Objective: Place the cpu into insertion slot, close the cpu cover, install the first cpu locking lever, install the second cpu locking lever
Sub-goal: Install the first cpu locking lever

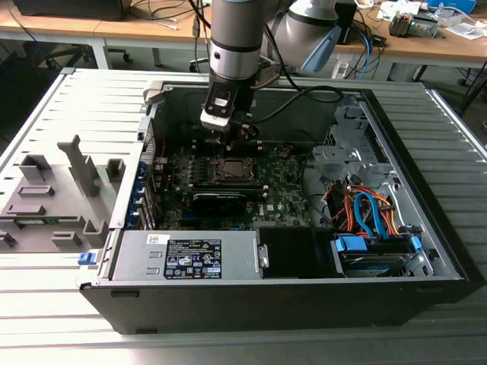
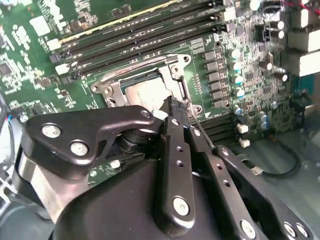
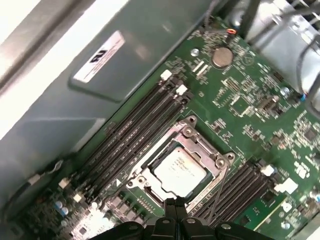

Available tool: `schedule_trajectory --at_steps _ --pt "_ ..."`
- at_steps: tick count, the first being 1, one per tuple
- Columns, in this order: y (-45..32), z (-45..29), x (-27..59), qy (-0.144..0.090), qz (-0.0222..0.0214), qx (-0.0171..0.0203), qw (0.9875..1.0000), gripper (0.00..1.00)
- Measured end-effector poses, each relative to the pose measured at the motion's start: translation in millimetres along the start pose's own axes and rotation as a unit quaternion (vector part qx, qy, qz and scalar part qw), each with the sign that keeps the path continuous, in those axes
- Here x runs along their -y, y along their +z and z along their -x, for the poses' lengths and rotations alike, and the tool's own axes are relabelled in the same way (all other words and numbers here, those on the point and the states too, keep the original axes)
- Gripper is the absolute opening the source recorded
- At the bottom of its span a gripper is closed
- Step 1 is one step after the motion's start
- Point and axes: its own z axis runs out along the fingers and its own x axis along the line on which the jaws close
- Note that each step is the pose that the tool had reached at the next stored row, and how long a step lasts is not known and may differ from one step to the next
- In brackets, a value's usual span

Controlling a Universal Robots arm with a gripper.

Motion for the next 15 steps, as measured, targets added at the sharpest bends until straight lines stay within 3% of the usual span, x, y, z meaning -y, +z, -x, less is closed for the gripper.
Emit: schedule_trajectory --at_steps 4,6,7,9,12,14,15 --pt "0.0 0.0 0.0 -0.045 -0.0002 0.0027 0.999 0.11" --pt "0.1 0.0 0.0 -0.072 -0.0004 0.0043 0.9974 0.11" --pt "0.2 0.0 0.0 -0.098 -0.0005 0.0058 0.9951 0.11" --pt "0.3 0.0 0.0 -0.121 -0.0006 0.0072 0.9926 0.11" --pt "0.3 0.0 0.0 -0.159 -0.0009 0.0094 0.9872 0.11" --pt "0.3 0.0 0.0 -0.189 0.0011 0.0097 0.982 0.11" --pt "0.3 0.0 0.0 -0.204 0.0045 0.0082 0.9789 0.11"
